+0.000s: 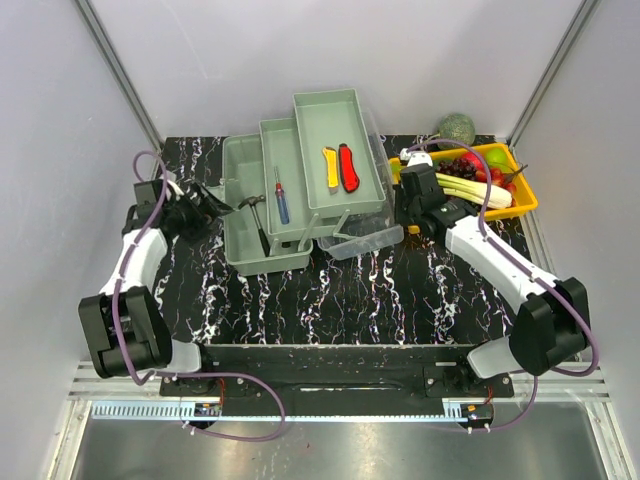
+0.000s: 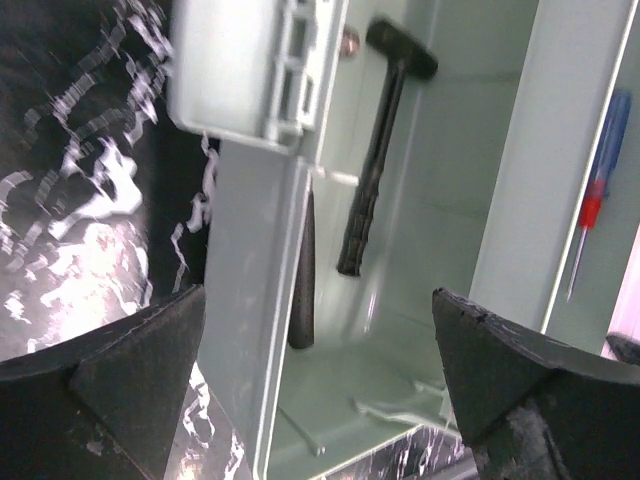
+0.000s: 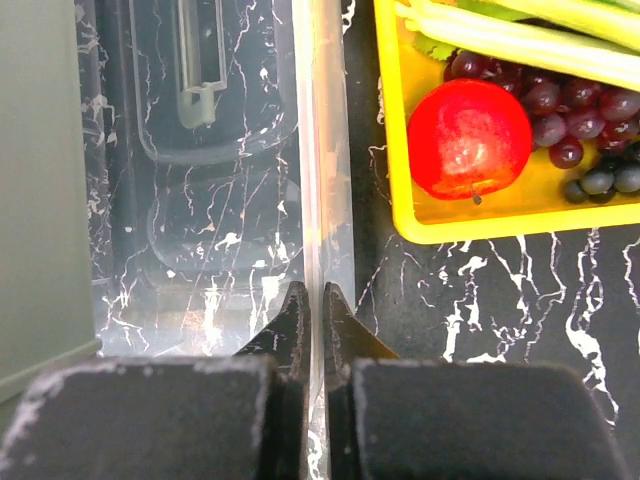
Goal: Pack the tool kit
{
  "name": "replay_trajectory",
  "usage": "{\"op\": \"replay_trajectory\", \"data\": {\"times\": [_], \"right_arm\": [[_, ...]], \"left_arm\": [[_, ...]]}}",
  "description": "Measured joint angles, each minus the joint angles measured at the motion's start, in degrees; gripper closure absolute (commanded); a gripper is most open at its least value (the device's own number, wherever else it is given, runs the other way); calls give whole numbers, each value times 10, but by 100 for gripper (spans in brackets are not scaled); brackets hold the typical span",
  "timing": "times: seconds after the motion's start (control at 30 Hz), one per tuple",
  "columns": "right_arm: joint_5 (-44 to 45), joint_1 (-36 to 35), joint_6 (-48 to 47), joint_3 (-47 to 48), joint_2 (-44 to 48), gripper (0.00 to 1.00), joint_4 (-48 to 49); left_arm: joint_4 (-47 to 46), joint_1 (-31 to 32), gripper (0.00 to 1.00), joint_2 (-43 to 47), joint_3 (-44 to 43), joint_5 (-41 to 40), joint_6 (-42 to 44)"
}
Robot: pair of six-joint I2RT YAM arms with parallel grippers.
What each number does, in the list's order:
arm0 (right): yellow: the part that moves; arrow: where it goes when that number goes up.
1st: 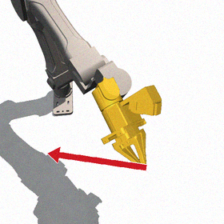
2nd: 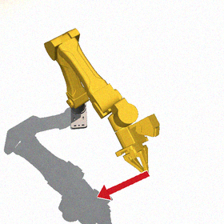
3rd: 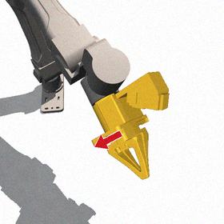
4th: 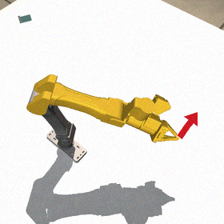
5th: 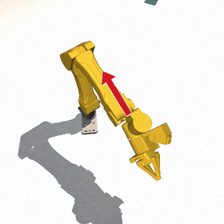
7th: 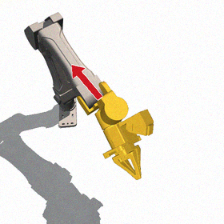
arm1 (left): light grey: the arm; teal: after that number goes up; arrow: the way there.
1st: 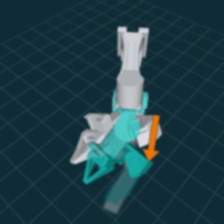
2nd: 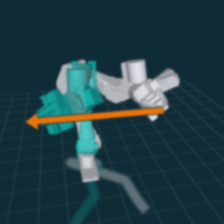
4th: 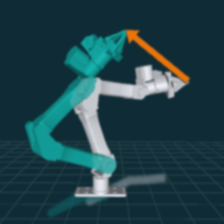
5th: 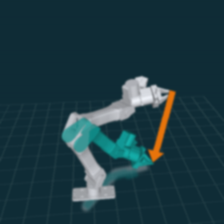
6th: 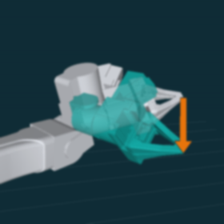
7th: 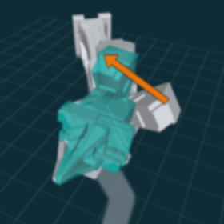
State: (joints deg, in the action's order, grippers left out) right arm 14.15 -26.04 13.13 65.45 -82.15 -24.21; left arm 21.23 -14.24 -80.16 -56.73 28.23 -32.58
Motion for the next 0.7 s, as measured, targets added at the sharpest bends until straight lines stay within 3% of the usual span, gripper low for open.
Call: {"op": "replay_trajectory", "data": {"times": [0.4, 0.7], "right_arm": [[31, -2, -61, 71, 8, 100, -57], [62, -12, -93, 102, 43, 100, -92]], "left_arm": [[-71, 64, 1, 95, 94, -23, -62], [-130, 116, 1, 99, 125, -20, -76]]}}
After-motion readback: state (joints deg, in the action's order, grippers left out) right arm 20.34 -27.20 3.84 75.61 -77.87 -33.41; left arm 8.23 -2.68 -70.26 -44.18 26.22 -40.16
